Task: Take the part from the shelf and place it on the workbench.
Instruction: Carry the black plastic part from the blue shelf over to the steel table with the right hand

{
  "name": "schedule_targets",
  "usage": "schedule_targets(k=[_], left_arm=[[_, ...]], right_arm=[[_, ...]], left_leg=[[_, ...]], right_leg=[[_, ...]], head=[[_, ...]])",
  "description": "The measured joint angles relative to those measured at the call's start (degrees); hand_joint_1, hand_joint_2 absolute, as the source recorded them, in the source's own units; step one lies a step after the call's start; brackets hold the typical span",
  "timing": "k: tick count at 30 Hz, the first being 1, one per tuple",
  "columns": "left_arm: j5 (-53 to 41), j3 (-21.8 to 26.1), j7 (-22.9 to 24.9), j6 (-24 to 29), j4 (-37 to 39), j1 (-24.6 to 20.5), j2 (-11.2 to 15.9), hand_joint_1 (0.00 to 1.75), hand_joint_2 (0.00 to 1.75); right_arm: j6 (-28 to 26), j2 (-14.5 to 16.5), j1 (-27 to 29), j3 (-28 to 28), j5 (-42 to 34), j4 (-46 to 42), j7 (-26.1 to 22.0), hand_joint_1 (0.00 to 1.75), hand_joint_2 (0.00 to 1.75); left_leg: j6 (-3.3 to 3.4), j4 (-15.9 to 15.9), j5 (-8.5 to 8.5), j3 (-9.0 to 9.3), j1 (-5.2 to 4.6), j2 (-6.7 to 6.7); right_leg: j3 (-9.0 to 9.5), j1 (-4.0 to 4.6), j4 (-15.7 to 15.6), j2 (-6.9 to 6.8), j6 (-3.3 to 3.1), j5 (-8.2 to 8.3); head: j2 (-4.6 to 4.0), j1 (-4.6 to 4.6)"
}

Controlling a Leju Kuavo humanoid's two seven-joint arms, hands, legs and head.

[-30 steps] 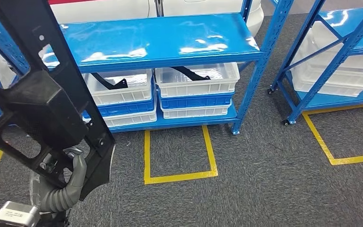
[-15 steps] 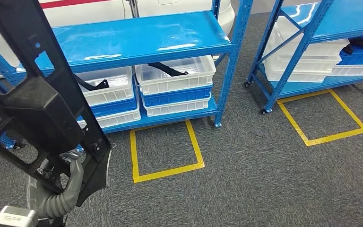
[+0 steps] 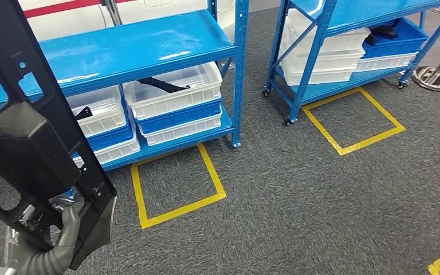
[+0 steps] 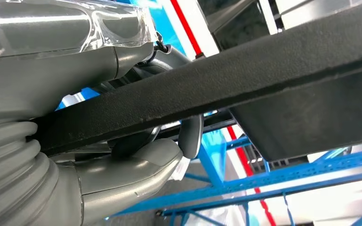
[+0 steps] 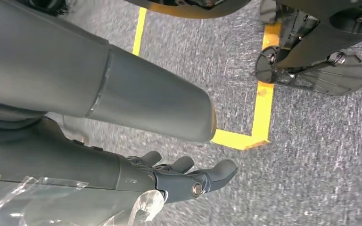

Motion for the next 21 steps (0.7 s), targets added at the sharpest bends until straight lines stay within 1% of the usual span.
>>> schedule_targets(k=[1,2,3,4,5,6,7,8,9,10,11,12,13,14,15,16,17,18,19,20,21], left_arm=[[-0.20,0.20,0.67,0.08,-0.57,0.12,0.51,1.75,1.75],[-0.33,0.28,1.03,0.15,-0.92,0.14,0.92,1.75,1.75],[-0.44,0.31,1.20,0.21,-1.11,0.13,1.23,1.75,1.75],[-0.51,0.31,1.21,0.22,-1.20,0.07,1.42,1.75,1.75],[-0.57,0.30,1.17,0.23,-1.23,-0.05,1.55,1.75,1.75],[-0.64,0.28,1.07,0.24,-1.24,-0.15,1.61,1.75,1.75],[-0.68,0.26,0.96,0.28,-1.24,-0.18,1.63,1.75,1.75],[-0.70,0.23,0.86,0.32,-1.23,-0.17,1.66,1.75,1.75],[-0.66,0.21,0.84,0.36,-1.23,-0.12,1.69,1.75,1.75],[-0.52,0.20,0.97,0.33,-1.23,-0.10,1.75,1.75,1.75],[-0.31,0.20,1.25,0.17,-1.23,-0.17,1.86,1.75,1.75],[-0.06,0.21,1.62,-0.04,-1.23,-0.28,2.01,1.75,1.75],[0.18,0.24,2.01,-0.31,-1.23,-0.48,2.19,1.75,1.75],[0.35,0.28,2.34,-0.55,-1.24,-0.75,2.38,1.75,1.75],[0.43,0.32,2.58,-0.70,-1.29,-0.97,2.54,1.75,1.75],[0.47,0.34,2.73,-0.81,-1.40,-1.15,2.66,1.75,1.75],[0.47,0.32,2.83,-0.89,-1.52,-1.26,2.73,1.75,1.75],[0.41,0.28,2.85,-0.93,-1.64,-1.32,2.75,1.75,1.75],[0.25,0.21,2.78,-0.94,-1.70,-1.39,2.78,1.75,1.75],[0.03,0.12,2.65,-0.88,-1.68,-1.49,2.77,1.75,1.75],[-0.29,0.02,2.39,-0.74,-1.63,-1.56,2.75,1.75,1.75]], right_arm=[[-0.03,0.15,-0.07,-0.01,-0.13,0.00,-0.11,0.00,0.00],[0.01,0.24,-0.09,-0.01,-0.22,0.00,-0.19,0.00,0.00],[0.13,0.28,-0.01,-0.01,-0.22,0.00,-0.19,0.00,0.00],[0.31,0.28,0.11,-0.01,-0.21,0.02,-0.10,0.00,0.00],[0.50,0.29,0.19,0.00,-0.20,0.03,0.03,0.00,0.00],[0.66,0.30,0.23,0.00,-0.18,0.05,0.15,0.00,0.00],[0.78,0.31,0.19,0.01,-0.16,0.07,0.19,0.00,0.00],[0.80,0.35,0.14,0.01,-0.18,0.07,0.13,0.00,0.00],[0.74,0.39,0.13,0.01,-0.21,0.07,-0.08,0.00,0.00],[0.56,0.44,0.12,0.02,-0.34,0.07,-0.38,0.00,0.00],[0.26,0.52,0.13,0.01,-0.54,0.07,-0.73,0.00,0.00],[-0.02,0.61,0.14,0.01,-0.73,0.07,-1.11,0.00,0.00],[-0.26,0.69,0.14,0.01,-0.96,0.07,-1.39,0.00,0.00],[-0.42,0.75,0.13,0.00,-1.11,0.07,-1.59,0.00,0.00],[-0.48,0.78,0.07,0.00,-1.20,0.07,-1.71,0.00,0.00],[-0.50,0.79,0.01,-0.01,-1.27,0.07,-1.79,0.00,0.00],[-0.49,0.79,-0.03,-0.01,-1.27,0.07,-1.83,0.00,0.00],[-0.36,0.79,-0.04,-0.02,-1.26,0.07,-1.84,0.00,0.00],[-0.04,0.79,-0.01,-0.02,-1.15,0.07,-1.69,0.00,0.00],[0.43,0.79,0.01,-0.02,-1.00,0.07,-1.43,0.00,0.00],[1.01,0.77,0.00,-0.02,-0.77,0.08,-1.02,0.00,0.00]], left_leg=[[0.02,-2.27,0.69,0.93,0.00,-1.10],[0.05,-3.27,0.85,1.20,-0.04,-1.66],[0.15,-3.54,0.97,1.19,-0.10,-1.32],[0.38,-3.66,1.27,1.11,-0.05,-0.74],[0.65,-3.88,1.59,1.07,0.01,-0.11],[0.97,-4.10,1.93,1.01,0.12,0.55],[1.23,-4.28,2.21,0.93,0.22,1.26],[1.39,-4.28,2.32,0.79,0.15,1.94],[1.51,-4.25,2.38,0.66,0.11,2.69],[1.52,-4.23,2.40,0.53,0.09,3.48],[1.52,-4.21,2.41,0.46,0.08,4.25],[1.49,-4.20,2.42,0.43,0.08,4.99],[1.46,-4.19,2.42,0.47,0.09,5.68],[1.36,-4.18,2.41,0.53,0.05,6.30],[1.17,-4.09,2.33,0.54,-0.11,6.87],[0.91,-4.02,2.31,0.51,-0.28,7.42],[0.61,-3.96,2.28,0.46,-0.41,7.96],[0.31,-3.91,2.28,0.39,-0.51,8.53],[0.03,-3.89,2.24,0.37,-0.47,9.00],[-0.31,-3.56,1.86,0.28,-0.36,8.70],[-0.69,-2.42,0.92,-0.14,-0.21,7.75]], right_leg=[[-0.25,0.06,0.04,0.64,0.18,0.24],[-0.55,0.08,0.08,1.20,0.43,0.48],[-0.84,0.01,0.06,1.85,0.74,0.75],[-1.11,-0.10,0.12,2.13,1.03,0.91],[-1.48,-0.09,0.65,1.53,1.34,0.52],[-2.12,-0.07,1.99,0.43,1.69,-0.51],[-3.21,-0.08,4.55,-1.05,2.02,-2.27],[-4.65,-0.17,8.05,-2.50,2.38,-4.43],[-6.14,-0.37,11.84,-3.24,2.69,-6.39],[-7.22,-0.56,14.86,-3.61,2.94,-7.64],[-7.37,-0.73,16.05,-3.85,3.10,-7.85],[-6.42,-0.83,15.07,-4.06,3.18,-7.08],[-4.41,-0.87,11.98,-4.49,3.16,-5.54],[-1.86,-0.86,7.73,-5.53,2.99,-3.98],[0.30,-0.64,3.77,-6.71,2.71,-2.84],[1.71,-0.44,0.98,-7.63,2.34,-2.15],[2.25,-0.23,-0.43,-8.12,1.97,-1.97],[2.11,-0.03,-0.72,-7.83,1.65,-1.90],[1.93,-0.12,-0.77,-7.20,1.27,-1.67],[1.81,-0.21,-0.90,-6.62,0.95,-1.47],[1.71,-0.35,-1.03,-6.12,0.61,-1.24]], head=[[0.00,0.01],[0.00,0.01],[0.00,0.02],[0.00,0.02],[0.00,0.11],[0.00,0.23],[0.00,0.35],[0.00,0.50],[0.00,0.53],[0.00,0.55],[0.00,0.55],[0.00,0.55],[0.00,0.55],[0.00,0.56],[0.00,0.56],[0.00,0.53],[0.00,0.50],[0.00,0.47],[0.00,0.44],[0.00,0.43],[0.00,0.39]])
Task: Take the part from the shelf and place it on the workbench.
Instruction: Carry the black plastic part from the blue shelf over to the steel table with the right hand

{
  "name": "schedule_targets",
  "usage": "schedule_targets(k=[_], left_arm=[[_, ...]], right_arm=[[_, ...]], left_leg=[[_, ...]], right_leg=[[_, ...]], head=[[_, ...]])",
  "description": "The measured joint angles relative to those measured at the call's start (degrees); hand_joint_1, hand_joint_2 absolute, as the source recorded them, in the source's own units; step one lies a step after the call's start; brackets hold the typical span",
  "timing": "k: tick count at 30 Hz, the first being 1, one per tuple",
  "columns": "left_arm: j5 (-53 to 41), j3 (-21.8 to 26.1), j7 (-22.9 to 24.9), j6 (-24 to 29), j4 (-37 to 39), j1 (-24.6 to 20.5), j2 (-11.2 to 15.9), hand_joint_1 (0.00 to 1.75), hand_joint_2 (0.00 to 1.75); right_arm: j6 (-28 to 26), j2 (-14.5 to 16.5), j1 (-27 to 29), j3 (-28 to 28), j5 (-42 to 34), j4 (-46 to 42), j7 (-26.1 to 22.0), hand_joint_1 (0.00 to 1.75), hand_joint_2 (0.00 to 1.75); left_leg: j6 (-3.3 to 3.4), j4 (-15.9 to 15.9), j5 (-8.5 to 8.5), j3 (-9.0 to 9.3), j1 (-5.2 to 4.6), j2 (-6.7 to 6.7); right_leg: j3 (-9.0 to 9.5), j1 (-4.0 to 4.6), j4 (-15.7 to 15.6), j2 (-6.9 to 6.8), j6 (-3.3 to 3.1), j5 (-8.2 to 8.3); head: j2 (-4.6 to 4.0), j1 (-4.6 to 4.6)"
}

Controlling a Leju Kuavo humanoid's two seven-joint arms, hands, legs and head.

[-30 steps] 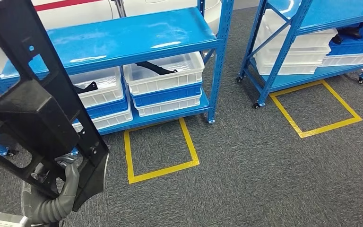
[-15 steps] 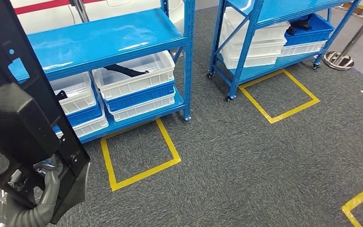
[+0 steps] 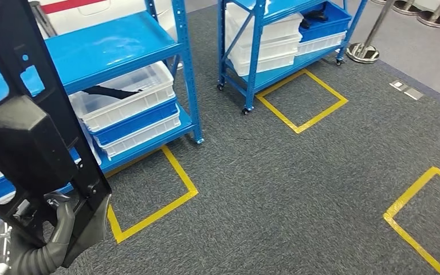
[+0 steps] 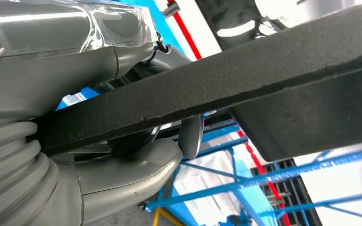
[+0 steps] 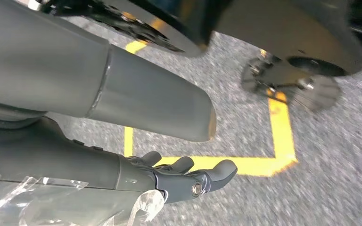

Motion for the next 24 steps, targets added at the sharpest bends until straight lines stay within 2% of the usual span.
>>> schedule_targets(k=[1,2,3,4,5,6,7,8,9,10,11,12,13,14,15,16,18,19,20,21,22,23,24], left_arm=[[-0.30,-0.11,-0.30,0.19,0.09,-0.05,-0.02,1.75,1.75],[-0.52,-0.25,-0.59,0.37,0.24,-0.07,-0.05,1.75,1.75],[-0.69,-0.41,-0.92,0.56,0.44,-0.06,-0.09,1.75,1.75],[-0.79,-0.59,-1.20,0.74,0.70,-0.05,-0.14,1.75,1.75],[-0.88,-0.79,-1.46,0.92,0.97,-0.04,-0.18,1.75,1.75],[-0.97,-0.98,-1.65,1.10,1.21,-0.04,-0.21,1.75,1.75],[-1.02,-1.15,-1.76,1.24,1.37,-0.06,-0.23,1.75,1.75],[-1.03,-1.30,-1.83,1.31,1.45,-0.08,-0.24,1.75,1.75],[-1.01,-1.43,-1.86,1.26,1.48,-0.12,-0.24,1.75,1.75],[-0.94,-1.55,-1.87,1.11,1.48,-0.21,-0.24,1.75,1.75],[-0.84,-1.67,-1.85,0.91,1.47,-0.32,-0.23,1.75,1.75],[-0.75,-1.80,-1.79,0.69,1.46,-0.45,-0.24,1.75,1.75],[-0.68,-1.93,-1.73,0.51,1.45,-0.61,-0.25,1.75,1.75],[-0.63,-2.07,-1.68,0.37,1.45,-0.86,-0.26,1.75,1.75],[-0.63,-2.19,-1.65,0.26,1.45,-1.11,-0.27,1.75,1.75],[-0.63,-2.28,-1.65,0.19,1.45,-1.31,-0.29,1.75,1.75],[-0.59,-2.47,-1.65,0.04,1.44,-1.49,-0.37,1.75,1.75],[-0.49,-2.57,-1.65,-0.06,1.44,-1.50,-0.43,1.75,1.75],[-0.39,-2.69,-1.65,-0.19,1.45,-1.52,-0.50,1.75,1.75],[-0.28,-2.82,-1.65,-0.31,1.45,-1.55,-0.59,1.75,1.75],[-0.19,-2.95,-1.65,-0.40,1.46,-1.62,-0.71,1.75,1.75],[-0.13,-3.09,-1.65,-0.46,1.46,-1.71,-0.86,1.75,1.75],[-0.07,-3.24,-1.65,-0.50,1.46,-1.83,-1.00,1.75,1.75]], right_arm=[[0.60,-0.02,-0.02,0.00,0.26,0.02,0.46,0.00,0.00],[1.02,-0.04,-0.05,0.00,0.48,0.04,0.88,0.00,0.00],[1.32,-0.07,-0.06,0.01,0.77,0.07,1.33,0.00,0.00],[1.48,-0.09,-0.05,0.03,0.98,0.10,1.66,0.00,0.00],[1.47,-0.10,-0.04,0.07,1.14,0.12,1.78,0.00,0.00],[1.34,-0.11,0.00,0.12,1.24,0.13,1.62,0.00,0.00],[1.07,-0.10,0.03,0.16,1.24,0.14,1.15,0.00,0.00],[0.69,-0.07,0.05,0.20,1.24,0.14,0.54,0.00,0.00],[0.28,-0.04,0.03,0.21,1.25,0.14,-0.01,0.00,0.00],[-0.08,-0.01,-0.04,0.21,1.25,0.14,-0.41,0.00,0.00],[-0.32,0.02,-0.10,0.22,1.25,0.14,-0.66,0.00,0.00],[-0.47,0.02,-0.08,0.23,1.24,0.14,-0.78,0.00,0.00],[-0.56,0.02,0.00,0.23,1.24,0.15,-0.82,0.00,0.00],[-0.60,0.01,0.14,0.25,1.23,0.15,-0.83,0.00,0.00],[-0.63,0.00,0.22,0.26,1.23,0.16,-0.79,0.00,0.00],[-0.64,0.00,0.24,0.27,1.23,0.16,-0.77,0.00,0.00],[-0.55,0.01,0.17,0.29,1.22,0.16,-0.57,0.00,0.00],[-0.49,0.01,0.18,0.31,1.22,0.16,-0.42,0.00,0.00],[-0.43,0.02,0.18,0.32,1.22,0.16,-0.19,0.00,0.00],[-0.40,0.02,0.18,0.34,1.22,0.16,0.02,0.00,0.00],[-0.39,0.02,0.18,0.36,1.22,0.16,0.20,0.00,0.00],[-0.39,0.01,0.16,0.38,1.22,0.16,0.32,0.00,0.00],[-0.40,0.01,0.10,0.40,1.22,0.16,0.37,0.00,0.00]], left_leg=[[-0.42,2.29,-1.56,-0.89,0.21,-1.30],[-0.80,5.72,-3.55,-2.31,0.45,-2.68],[-1.09,9.79,-5.50,-4.03,0.66,-3.46],[-1.30,13.24,-6.79,-5.51,0.83,-3.75],[-1.44,15.16,-7.12,-6.30,0.98,-3.86],[-1.50,14.81,-6.31,-6.03,1.12,-3.96],[-1.51,12.20,-4.61,-4.72,1.27,-4.22],[-1.50,8.28,-2.56,-2.80,1.43,-4.94],[-1.45,4.26,-0.88,-0.96,1.55,-6.27],[-1.36,1.23,0.16,0.32,1.65,-7.49],[-1.23,-0.43,0.57,0.86,1.67,-8.40],[-1.00,-0.96,0.55,0.87,1.57,-8.70],[-0.62,-1.08,0.67,0.74,1.57,-8.24],[-0.19,-1.18,0.89,0.67,1.56,-7.65],[0.25,-1.31,1.11,0.65,1.59,-7.07],[0.65,-1.47,1.33,0.64,1.66,-6.45],[1.11,-1.50,1.49,0.51,1.46,-5.10],[1.23,-1.49,1.51,0.42,1.33,-4.35],[1.28,-1.47,1.52,0.35,1.23,-3.60],[1.29,-1.47,1.52,0.33,1.15,-2.88],[1.28,-1.46,1.51,0.34,1.12,-2.19],[1.25,-1.46,1.49,0.39,1.08,-1.55],[1.16,-1.44,1.44,0.45,0.94,-0.97]], right_leg=[[-0.10,-0.17,-0.12,0.50,-0.35,0.24],[-0.26,-0.23,-0.13,1.01,-0.56,0.39],[-0.44,-0.25,-0.12,1.60,-0.71,0.53],[-0.59,-0.26,-0.10,2.26,-0.79,0.67],[-0.72,-0.28,-0.09,2.97,-0.76,0.79],[-0.79,-0.33,-0.07,3.74,-0.67,0.91],[-0.81,-0.41,-0.05,4.51,-0.54,1.03],[-0.83,-0.48,-0.04,5.27,-0.36,1.14],[-0.93,-0.44,0.04,6.00,-0.12,1.25],[-1.18,-0.40,0.14,6.66,0.16,1.40],[-1.53,-0.36,0.21,7.25,0.50,1.60],[-1.90,-0.34,0.19,7.84,0.91,1.85],[-2.23,-0.43,0.13,8.40,1.31,2.13],[-2.46,-0.53,0.28,8.39,1.64,2.14],[-2.90,-0.55,1.08,7.57,1.93,1.59],[-3.77,-0.53,3.09,6.26,2.13,0.30],[-6.93,-0.51,10.45,3.39,2.49,-3.81],[-8.59,-0.56,14.32,2.80,2.63,-5.53],[-9.54,-0.62,16.79,2.52,2.74,-6.35],[-9.42,-0.64,17.11,2.33,2.78,-6.12],[-8.08,-0.64,15.06,2.05,2.74,-4.94],[-5.80,-0.62,11.25,1.39,2.63,-3.26],[-3.33,-0.50,6.92,0.12,2.46,-1.86]], head=[[0.00,-0.06],[0.00,-0.13],[0.00,-0.19],[0.00,-0.20],[0.00,-0.21],[0.00,-0.22],[0.00,-0.22],[0.00,-0.23],[0.00,-0.26],[0.00,-0.25],[0.00,-0.22],[0.00,-0.19],[0.00,-0.15],[0.00,-0.13],[0.00,-0.02],[0.00,0.09],[0.00,0.32],[0.00,0.33],[0.00,0.34],[0.00,0.34],[0.00,0.34],[0.00,0.35],[0.00,0.35]])
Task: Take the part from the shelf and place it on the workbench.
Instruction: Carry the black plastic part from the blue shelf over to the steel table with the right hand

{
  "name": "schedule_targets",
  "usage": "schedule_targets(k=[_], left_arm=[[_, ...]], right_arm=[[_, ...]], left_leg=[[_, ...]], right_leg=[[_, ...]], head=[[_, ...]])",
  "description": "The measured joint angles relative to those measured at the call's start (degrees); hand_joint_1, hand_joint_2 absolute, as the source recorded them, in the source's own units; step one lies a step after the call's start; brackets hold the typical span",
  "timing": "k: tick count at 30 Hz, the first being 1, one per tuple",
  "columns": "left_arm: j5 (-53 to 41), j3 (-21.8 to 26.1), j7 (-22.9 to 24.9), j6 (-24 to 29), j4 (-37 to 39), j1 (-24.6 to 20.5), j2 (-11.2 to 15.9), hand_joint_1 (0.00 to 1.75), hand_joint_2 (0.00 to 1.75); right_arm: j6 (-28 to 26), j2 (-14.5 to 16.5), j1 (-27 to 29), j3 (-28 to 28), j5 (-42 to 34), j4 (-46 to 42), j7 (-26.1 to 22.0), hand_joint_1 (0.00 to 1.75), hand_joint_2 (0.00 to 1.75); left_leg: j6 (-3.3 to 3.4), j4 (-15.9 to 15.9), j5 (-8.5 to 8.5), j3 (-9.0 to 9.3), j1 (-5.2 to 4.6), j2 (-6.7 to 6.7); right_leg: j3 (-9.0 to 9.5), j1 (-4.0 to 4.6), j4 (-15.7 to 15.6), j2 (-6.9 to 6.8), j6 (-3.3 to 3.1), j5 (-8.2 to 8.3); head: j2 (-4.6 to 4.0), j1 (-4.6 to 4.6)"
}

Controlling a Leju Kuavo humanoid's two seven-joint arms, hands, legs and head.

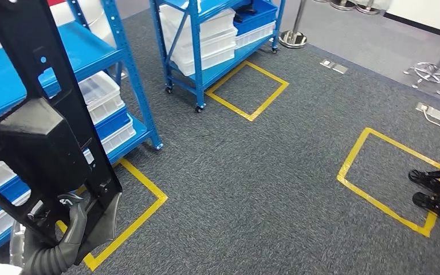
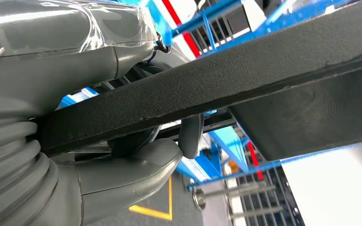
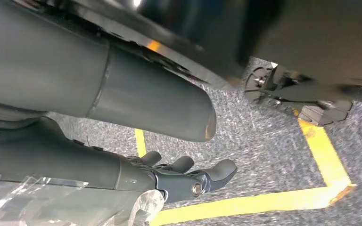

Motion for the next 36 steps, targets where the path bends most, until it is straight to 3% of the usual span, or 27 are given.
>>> schedule_targets(k=[1,3,5,7,10,11,12,14,16,18,20,22,24,26,27,28,29,31,32,33,35,36], left_arm=[[0.05,-0.16,-0.01,-0.02,0.00,-0.14,-0.13,1.75,1.75],[0.13,-0.51,-0.02,-0.08,0.00,-0.45,-0.29,1.75,1.75],[0.16,-0.83,-0.02,-0.13,0.00,-0.74,-0.36,1.75,1.75],[0.16,-1.04,-0.03,-0.12,0.00,-0.89,-0.39,1.75,1.75],[0.16,-1.23,-0.04,-0.09,0.00,-0.83,-0.42,1.75,1.75],[0.16,-1.33,-0.04,-0.09,0.00,-0.80,-0.42,1.75,1.75],[0.17,-1.42,-0.04,-0.09,0.00,-0.80,-0.42,1.75,1.75],[0.17,-1.53,-0.04,-0.09,0.00,-0.85,-0.42,1.75,1.75],[0.15,-1.61,-0.05,-0.11,0.00,-0.94,-0.42,1.75,1.75],[0.14,-1.79,-0.08,-0.33,0.01,-1.17,-0.43,1.75,1.75],[0.12,-2.00,-0.13,-0.71,0.02,-1.62,-0.51,1.75,1.75],[0.11,-2.19,-0.29,-1.03,0.04,-2.18,-0.84,1.75,1.75],[0.51,-2.40,-1.02,-1.45,0.34,-2.76,-1.53,1.75,1.75],[1.56,-2.78,-2.33,-2.29,1.54,-3.80,-2.76,1.75,1.75],[2.16,-3.05,-3.04,-2.82,2.47,-4.57,-3.55,1.75,1.75],[2.63,-3.35,-3.68,-3.34,3.45,-5.33,-4.35,1.75,1.75],[2.97,-3.63,-4.25,-3.76,4.43,-6.04,-5.15,1.75,1.75],[3.44,-3.98,-4.99,-4.31,6.01,-7.16,-6.43,1.75,1.75],[3.59,-4.09,-5.18,-4.46,6.61,-7.56,-6.89,1.75,1.75],[3.69,-4.19,-5.28,-4.58,7.08,-7.81,-7.22,1.75,1.75],[3.74,-4.44,-5.41,-4.69,7.74,-7.96,-7.74,1.75,1.75],[3.80,-4.59,-5.51,-4.72,8.00,-7.96,-7.95,1.75,1.75]], right_arm=[[-0.01,-0.01,-0.09,0.02,0.00,0.00,0.02,0.00,0.00],[-0.03,-0.04,-0.22,0.05,0.00,0.00,0.07,0.00,0.00],[-0.04,-0.07,-0.23,0.07,0.00,0.00,0.16,0.00,0.00],[0.00,-0.08,-0.23,0.08,-0.01,0.00,0.33,0.00,0.00],[0.09,-0.08,-0.23,0.08,-0.05,0.00,0.55,0.00,0.00],[0.11,-0.07,-0.21,0.09,-0.09,0.00,0.56,0.00,0.00],[0.13,-0.05,-0.18,0.09,-0.14,0.00,0.56,0.00,0.00],[0.13,-0.03,-0.13,0.11,-0.26,0.00,0.56,0.00,0.00],[0.13,0.07,-0.20,0.12,-0.39,0.00,0.52,0.00,0.00],[0.10,0.15,-0.22,0.12,-0.55,0.00,0.36,0.00,0.00],[0.09,0.09,-0.02,0.12,-0.75,0.00,0.21,0.00,0.00],[0.10,-0.02,0.11,0.12,-1.16,0.00,0.19,0.00,0.00],[0.14,-0.19,0.05,0.08,-2.05,0.00,0.02,0.00,0.00],[0.39,-0.52,0.04,-0.10,-3.32,0.00,-0.39,0.00,0.00],[0.56,-0.76,0.04,-0.25,-3.91,0.01,-0.55,0.00,0.00],[0.74,-0.99,0.05,-0.39,-4.35,0.01,-0.65,0.00,0.00],[0.86,-1.24,0.03,-0.54,-4.66,0.01,-0.65,0.00,0.00],[0.99,-1.44,-0.11,-0.72,-4.97,0.01,-0.51,0.00,0.00],[1.03,-1.48,-0.18,-0.80,-5.05,0.01,-0.40,0.00,0.00],[1.05,-1.48,-0.20,-0.92,-5.12,0.01,-0.30,0.00,0.00],[0.99,-1.64,-0.11,-1.20,-5.17,0.03,-0.10,0.00,0.00],[0.92,-1.74,-0.04,-1.33,-5.15,0.03,-0.04,0.00,0.00]], left_leg=[[-0.17,0.07,-0.08,0.01,-0.18,0.52],[-0.63,0.13,-0.18,-0.02,-0.54,1.61],[-1.18,0.21,-0.35,0.00,-0.47,2.49],[-1.80,2.35,-2.06,-0.72,-0.18,0.99],[-2.43,13.24,-7.63,-5.45,0.09,-2.43],[-2.54,16.20,-8.51,-6.79,0.11,-2.77],[-2.60,17.21,-8.33,-7.24,0.12,-2.95],[-2.48,12.47,-5.07,-4.98,0.20,-3.66],[-2.07,4.29,-1.51,-1.26,0.30,-6.08],[-1.64,0.39,-0.35,0.27,0.14,-7.66],[-1.06,-0.33,0.05,0.38,-0.01,-6.89],[-0.23,-1.12,0.72,0.61,0.12,-5.75],[0.36,-1.51,1.05,0.68,0.22,-4.33],[0.49,-1.50,1.06,0.54,0.25,-2.86],[0.40,-1.49,1.06,0.50,0.32,-2.15],[0.24,-1.47,1.02,0.51,0.45,-1.48],[-0.07,-1.38,0.91,0.58,0.65,-0.81],[-1.15,-0.80,0.33,0.63,0.84,0.43],[-1.78,-0.43,-0.02,0.62,0.85,1.02],[-2.30,-0.22,-0.27,0.64,0.83,1.57],[-3.03,-0.33,-0.37,0.87,1.15,2.77],[-3.27,-0.23,-0.64,0.98,1.44,2.61]], right_leg=[[1.93,0.20,-3.57,-1.02,-0.28,1.03],[3.26,0.57,-6.70,-1.88,-0.88,1.58],[2.96,0.56,-6.95,-0.64,-1.57,1.93],[2.87,0.31,-7.22,0.49,-2.24,2.35],[2.58,0.15,-7.28,2.20,-2.86,2.75],[2.50,0.15,-7.27,2.91,-2.93,2.84],[2.46,0.13,-7.25,3.62,-2.94,2.90],[2.51,0.07,-7.24,5.17,-2.77,3.07],[2.41,0.07,-7.13,6.54,-2.42,3.24],[1.97,0.08,-7.08,7.60,-1.87,3.52],[1.59,-0.06,-7.25,8.45,-1.21,3.88],[0.83,-0.09,-5.87,6.80,-0.71,2.95],[-2.03,-0.15,0.26,3.81,-0.24,-0.55],[-5.68,-0.60,8.06,2.62,0.41,-3.82],[-6.47,-0.94,9.82,2.38,0.77,-4.10],[-6.13,-1.30,9.33,2.15,1.15,-3.38],[-4.55,-1.71,6.49,1.67,1.59,-1.82],[-0.14,-2.30,-1.56,-0.83,2.57,1.35],[1.30,-2.38,-4.40,-1.72,2.55,2.25],[1.83,-2.23,-5.73,-2.14,2.24,2.51],[1.33,-1.68,-5.86,-0.82,0.89,2.55],[1.17,-1.49,-5.88,-0.16,0.41,2.63]], head=[[0.00,-0.02],[0.00,-0.10],[0.00,-0.16],[0.00,-0.21],[0.00,-0.37],[0.00,-0.39],[0.00,-0.39],[0.00,-0.40],[0.00,-0.43],[0.00,-0.40],[0.00,-0.29],[0.00,-0.20],[0.00,-0.10],[0.00,-0.02],[0.00,-0.01],[0.00,0.01],[0.00,0.01],[0.00,0.07],[0.00,0.00],[0.00,-0.09],[0.00,-0.34],[0.00,-0.37]])
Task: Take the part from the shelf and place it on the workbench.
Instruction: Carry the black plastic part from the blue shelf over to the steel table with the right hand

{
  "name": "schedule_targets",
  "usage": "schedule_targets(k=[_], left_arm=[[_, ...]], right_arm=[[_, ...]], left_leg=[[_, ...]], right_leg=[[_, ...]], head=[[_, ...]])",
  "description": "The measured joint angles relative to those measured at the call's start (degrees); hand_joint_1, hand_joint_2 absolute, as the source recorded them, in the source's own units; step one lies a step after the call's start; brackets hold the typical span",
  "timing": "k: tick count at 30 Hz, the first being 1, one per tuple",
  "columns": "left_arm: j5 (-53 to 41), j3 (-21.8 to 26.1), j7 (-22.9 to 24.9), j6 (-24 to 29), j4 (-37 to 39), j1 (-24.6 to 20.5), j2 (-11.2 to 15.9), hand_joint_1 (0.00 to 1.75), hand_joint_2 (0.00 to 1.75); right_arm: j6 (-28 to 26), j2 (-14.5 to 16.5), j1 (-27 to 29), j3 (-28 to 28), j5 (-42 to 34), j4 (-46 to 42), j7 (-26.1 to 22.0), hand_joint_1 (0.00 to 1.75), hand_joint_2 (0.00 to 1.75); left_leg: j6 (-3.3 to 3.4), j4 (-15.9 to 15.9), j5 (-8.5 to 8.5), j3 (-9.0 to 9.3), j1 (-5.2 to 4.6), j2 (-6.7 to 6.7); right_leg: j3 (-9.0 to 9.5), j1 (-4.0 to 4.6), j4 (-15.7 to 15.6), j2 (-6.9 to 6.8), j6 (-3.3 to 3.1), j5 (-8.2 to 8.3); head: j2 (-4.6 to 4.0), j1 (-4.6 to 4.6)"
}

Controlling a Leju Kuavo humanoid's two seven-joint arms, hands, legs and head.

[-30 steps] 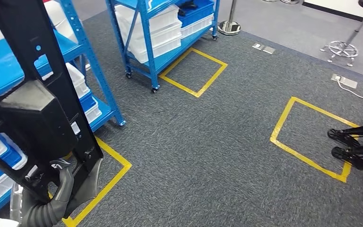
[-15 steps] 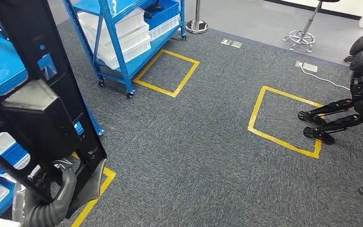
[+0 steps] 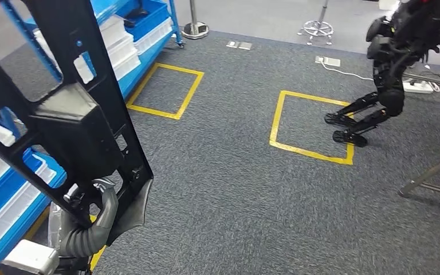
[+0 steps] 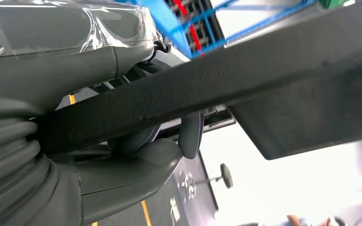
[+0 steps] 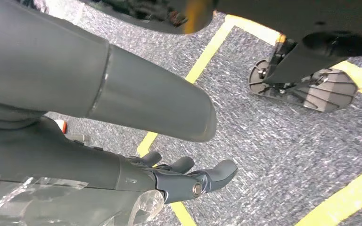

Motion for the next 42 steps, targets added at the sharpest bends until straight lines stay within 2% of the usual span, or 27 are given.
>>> schedule_targets(k=[2,4,5,6,7,9,11,13,14,15,17,19,20,21,22,23,25,27,28,30,32,35,37,38,39,41,42], left_arm=[[0.16,-0.23,-0.33,-0.02,0.39,0.10,-0.25,1.75,1.75],[0.38,-0.37,-0.64,-0.03,0.75,0.31,-0.38,1.75,1.75],[0.49,-0.43,-0.73,-0.03,0.92,0.39,-0.42,1.75,1.75],[0.58,-0.49,-0.75,-0.03,1.08,0.45,-0.46,1.75,1.75],[0.66,-0.55,-0.77,-0.03,1.20,0.48,-0.51,1.75,1.75],[0.72,-0.58,-0.83,-0.03,1.35,0.50,-0.60,1.75,1.75],[0.70,-0.58,-0.90,-0.02,1.38,0.51,-0.63,1.75,1.75],[0.60,-0.58,-0.95,0.05,1.38,0.55,-0.67,1.75,1.75],[0.37,-0.57,-0.96,0.22,1.38,0.60,-0.68,1.75,1.75],[0.07,-0.55,-0.96,0.50,1.38,0.71,-0.69,1.75,1.75],[-0.62,-0.50,-0.93,1.11,1.26,1.24,-0.69,1.75,1.75],[-0.94,-0.49,-0.83,1.53,1.12,2.06,-0.68,1.75,1.75],[-0.99,-0.48,-0.68,1.74,1.08,2.43,-0.66,1.75,1.75],[-1.03,-0.41,-0.42,2.00,1.02,2.75,-0.62,1.75,1.75],[-1.05,-0.29,0.06,2.24,0.86,3.02,-0.52,1.75,1.75],[-1.07,-0.09,0.79,2.47,0.57,3.23,-0.32,1.75,1.75],[-1.19,0.56,2.97,2.78,-0.52,3.50,0.46,1.75,1.75],[-1.30,1.46,5.27,3.00,-2.04,3.74,1.79,1.75,1.75],[-1.31,1.91,6.07,3.07,-2.79,3.88,2.48,1.75,1.75],[-1.31,2.54,6.80,3.07,-3.86,4.06,3.53,1.75,1.75],[-1.34,2.79,6.98,2.98,-4.60,4.20,4.22,1.75,1.75],[-1.61,2.84,7.11,2.71,-5.21,4.44,4.98,1.75,1.75],[-1.89,2.74,7.36,2.50,-5.23,4.44,5.18,1.75,1.75],[-2.05,2.71,7.50,2.42,-5.24,4.43,5.22,1.75,1.75],[-2.22,2.70,7.63,2.33,-5.28,4.39,5.26,1.75,1.75],[-2.46,2.70,7.75,2.17,-5.47,4.32,5.40,1.75,1.75],[-2.55,2.69,7.78,2.10,-5.59,4.29,5.50,1.75,1.75]], right_arm=[[-0.22,-0.16,0.01,-0.17,0.01,0.01,-0.01,0.00,0.00],[-0.42,-0.22,0.03,-0.25,0.01,0.01,-0.27,0.00,0.00],[-0.47,-0.24,0.04,-0.25,0.05,0.01,-0.45,0.00,0.00],[-0.51,-0.25,0.05,-0.25,0.11,0.01,-0.63,0.00,0.00],[-0.56,-0.27,0.06,-0.25,0.18,0.01,-0.79,0.00,0.00],[-0.67,-0.31,0.07,-0.25,0.27,0.01,-0.99,0.00,0.00],[-0.75,-0.24,0.05,-0.25,0.28,0.00,-1.07,0.00,0.00],[-0.75,-0.21,0.20,-0.26,0.32,0.00,-1.13,0.00,0.00],[-0.69,-0.26,0.34,-0.26,0.46,0.01,-1.07,0.00,0.00],[-0.60,-0.31,0.49,-0.25,0.67,0.01,-0.96,0.00,0.00],[-0.43,-0.35,0.50,-0.23,1.15,0.01,-0.60,0.00,0.00],[-0.39,-0.33,0.37,-0.21,1.38,0.01,-0.36,0.00,0.00],[-0.40,-0.31,0.36,-0.20,1.49,0.01,-0.30,0.00,0.00],[-0.45,-0.27,0.37,-0.20,1.60,0.01,-0.27,0.00,0.00],[-0.56,-0.23,0.38,-0.19,1.79,0.01,-0.27,0.00,0.00],[-0.74,-0.20,0.38,-0.19,2.03,0.01,-0.38,0.00,0.00],[-1.21,-0.10,0.33,-0.16,2.59,0.01,-0.73,0.00,0.00],[-1.43,0.10,0.19,-0.13,3.07,-0.01,-0.86,0.00,0.00],[-1.42,0.21,0.16,-0.12,3.16,-0.01,-0.78,0.00,0.00],[-1.37,0.30,0.20,-0.10,3.18,-0.01,-0.59,0.00,0.00],[-1.21,0.42,0.22,-0.10,3.11,-0.01,-0.54,0.00,0.00],[-0.71,0.74,0.15,-0.10,3.09,-0.01,-0.39,0.00,0.00],[-0.45,0.98,0.15,-0.10,3.00,-0.01,-0.23,0.00,0.00],[-0.38,1.09,0.16,-0.10,2.95,-0.01,-0.17,0.00,0.00],[-0.36,1.24,0.15,-0.10,2.90,-0.01,-0.13,0.00,0.00],[-0.33,1.56,0.09,-0.10,2.86,-0.01,-0.09,0.00,0.00],[-0.31,1.67,0.02,-0.10,2.84,-0.01,-0.10,0.00,0.00]], left_leg=[[-0.12,3.47,-2.50,-1.36,0.32,-2.26],[0.22,11.54,-6.56,-5.13,0.10,-4.89],[0.43,15.49,-7.91,-7.15,-0.10,-5.38],[0.66,17.82,-8.27,-8.48,-0.29,-5.63],[0.93,17.94,-7.51,-8.82,-0.46,-5.80],[1.69,11.80,-3.49,-6.44,-0.77,-6.71],[2.47,4.13,-0.08,-3.37,-1.01,-9.09],[2.65,1.30,0.70,-2.40,-1.23,-10.32],[2.58,1.01,0.82,-2.33,-1.28,-9.89],[2.62,0.70,1.07,-2.19,-1.23,-9.36],[2.91,-0.12,1.59,-1.78,-1.03,-8.22],[3.17,-0.42,1.75,-1.60,-1.06,-6.87],[3.24,-0.41,1.74,-1.61,-1.12,-6.12],[3.23,-0.40,1.72,-1.63,-1.17,-5.38],[3.19,-0.39,1.68,-1.63,-1.18,-4.67],[3.10,-0.37,1.62,-1.59,-1.17,-4.03],[2.68,-0.21,1.34,-1.48,-1.21,-2.87],[1.94,0.16,0.92,-1.42,-1.47,-1.85],[1.56,0.28,0.77,-1.40,-1.54,-1.34],[0.91,0.33,0.61,-1.29,-1.25,-0.55],[0.37,2.37,-1.02,-1.92,-0.82,-2.02],[0.18,13.37,-6.63,-6.74,-0.72,-5.30],[0.35,18.05,-7.69,-9.05,-0.84,-5.79],[0.66,16.95,-6.52,-8.64,-0.95,-6.02],[1.07,13.78,-4.57,-7.23,-1.07,-6.53],[1.88,5.49,-0.91,-3.55,-1.28,-9.16],[2.04,2.84,-0.03,-2.43,-1.37,-10.23]], right_leg=[[-0.14,0.13,-0.06,1.21,-0.85,0.22],[-0.26,0.34,-0.07,2.44,-1.43,0.34],[-0.32,0.52,-0.06,3.20,-1.62,0.37],[-0.35,0.68,-0.06,4.03,-1.76,0.40],[-0.33,0.82,-0.06,4.89,-1.86,0.43],[-0.14,0.96,-0.06,6.63,-1.92,0.46],[-0.12,1.06,0.01,8.04,-1.83,0.49],[-0.45,0.92,-0.03,9.04,-1.42,0.65],[-0.60,0.82,-0.18,9.56,-1.06,0.80],[-0.70,0.73,-0.15,9.26,-0.76,0.82],[-1.68,0.97,2.05,6.58,-0.35,-0.69],[-4.80,1.10,8.82,3.42,-0.10,-4.45],[-6.64,1.00,12.74,2.84,0.08,-6.15],[-7.88,0.86,15.43,2.55,0.26,-7.00],[-8.12,0.70,16.15,2.34,0.44,-6.84],[-7.07,0.53,14.37,2.06,0.59,-5.64],[-2.65,0.31,6.45,0.29,0.79,-2.38],[0.34,0.49,0.73,-1.15,0.34,-0.59],[0.65,0.74,-0.15,-1.23,-0.06,-0.45],[0.40,1.01,-0.22,-0.02,-0.98,-0.18],[0.37,1.01,-0.40,1.00,-1.68,0.10],[0.25,1.10,-0.45,2.52,-2.35,0.39],[0.17,1.40,-0.43,3.87,-2.53,0.51],[0.18,1.52,-0.43,4.61,-2.53,0.56],[0.23,1.59,-0.42,5.43,-2.49,0.62],[0.19,1.65,-0.37,6.89,-2.22,0.78],[0.05,1.65,-0.32,7.52,-1.99,0.92]], head=[[0.00,-0.09],[0.00,-0.21],[0.00,-0.24],[0.00,-0.25],[0.00,-0.25],[0.00,-0.26],[0.00,-0.27],[0.00,-0.29],[0.00,-0.30],[0.00,-0.28],[0.00,-0.12],[0.00,0.13],[0.00,0.18],[0.00,0.23],[0.00,0.23],[0.00,0.24],[0.00,0.25],[0.00,0.20],[0.00,0.15],[0.00,0.08],[0.00,0.02],[0.00,-0.17],[0.00,-0.24],[0.00,-0.26],[0.00,-0.27],[0.00,-0.28],[0.00,-0.28]])
